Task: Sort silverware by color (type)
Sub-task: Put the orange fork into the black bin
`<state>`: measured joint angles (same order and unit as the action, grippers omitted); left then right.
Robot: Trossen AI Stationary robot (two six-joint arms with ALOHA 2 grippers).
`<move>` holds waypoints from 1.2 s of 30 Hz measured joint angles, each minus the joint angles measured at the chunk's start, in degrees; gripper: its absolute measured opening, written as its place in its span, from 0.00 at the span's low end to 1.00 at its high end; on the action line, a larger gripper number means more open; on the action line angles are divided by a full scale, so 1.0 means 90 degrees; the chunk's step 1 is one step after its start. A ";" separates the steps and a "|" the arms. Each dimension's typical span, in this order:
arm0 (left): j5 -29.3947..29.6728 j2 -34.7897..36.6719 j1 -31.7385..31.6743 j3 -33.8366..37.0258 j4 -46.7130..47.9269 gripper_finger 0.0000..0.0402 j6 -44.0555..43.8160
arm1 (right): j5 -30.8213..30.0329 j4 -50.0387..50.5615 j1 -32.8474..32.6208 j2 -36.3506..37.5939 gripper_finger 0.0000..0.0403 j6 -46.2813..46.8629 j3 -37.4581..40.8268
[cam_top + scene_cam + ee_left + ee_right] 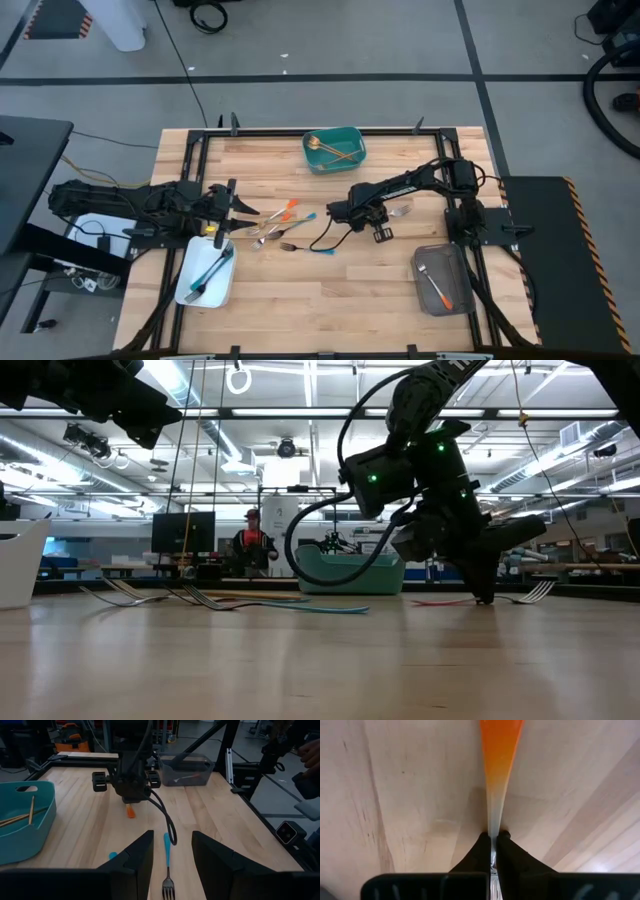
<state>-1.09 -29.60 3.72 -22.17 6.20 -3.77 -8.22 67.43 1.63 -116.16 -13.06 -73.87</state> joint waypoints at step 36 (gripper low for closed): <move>0.2629 -0.0001 -0.0004 0.0007 -0.3245 0.35 0.3362 | -0.0254 0.1895 -0.0588 0.0005 0.04 0.2532 -0.2017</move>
<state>22.57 -29.61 3.68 -22.11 -23.01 26.48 -10.50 84.48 -3.66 -116.11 9.73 -92.02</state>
